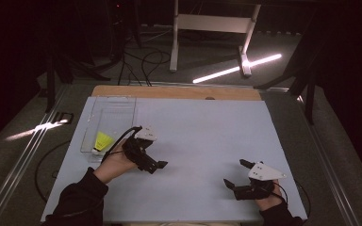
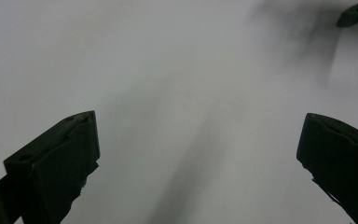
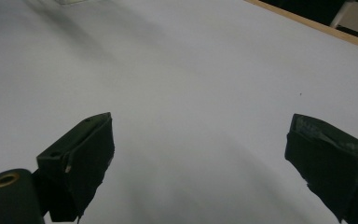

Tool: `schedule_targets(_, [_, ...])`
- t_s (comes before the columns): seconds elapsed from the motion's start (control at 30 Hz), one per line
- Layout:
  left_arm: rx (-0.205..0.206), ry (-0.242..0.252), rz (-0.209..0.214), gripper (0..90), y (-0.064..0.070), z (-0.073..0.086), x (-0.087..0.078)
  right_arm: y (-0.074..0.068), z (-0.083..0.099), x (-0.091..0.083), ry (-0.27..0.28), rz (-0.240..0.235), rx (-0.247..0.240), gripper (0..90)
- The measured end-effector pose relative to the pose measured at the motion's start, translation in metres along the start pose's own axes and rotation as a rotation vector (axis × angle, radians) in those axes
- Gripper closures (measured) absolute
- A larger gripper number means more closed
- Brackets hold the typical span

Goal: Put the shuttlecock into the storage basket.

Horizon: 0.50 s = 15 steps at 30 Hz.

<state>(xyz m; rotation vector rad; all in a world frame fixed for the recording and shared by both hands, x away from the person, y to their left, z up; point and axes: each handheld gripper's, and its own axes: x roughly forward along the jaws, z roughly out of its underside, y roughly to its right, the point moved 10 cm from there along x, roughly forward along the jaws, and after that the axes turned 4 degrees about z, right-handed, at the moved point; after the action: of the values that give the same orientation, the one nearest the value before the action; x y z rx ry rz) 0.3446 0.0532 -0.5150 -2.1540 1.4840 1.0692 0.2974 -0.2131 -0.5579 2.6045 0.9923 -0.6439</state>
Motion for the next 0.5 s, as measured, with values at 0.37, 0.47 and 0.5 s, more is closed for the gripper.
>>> schedule_targets(0.37, [-0.003,0.005,0.043,0.1,0.010,0.025,0.012,0.000,0.000,0.000,-0.002,-0.001,0.002,8.1])
schedule_targets(0.47, [-0.005,0.000,0.044,0.1,0.013,0.034,0.014,0.000,0.000,0.000,-0.003,-0.001,0.002,8.1])
schedule_targets(0.5, [-0.006,0.002,0.048,0.1,0.013,0.036,0.014,0.000,0.000,0.000,-0.003,-0.001,0.002,8.1])
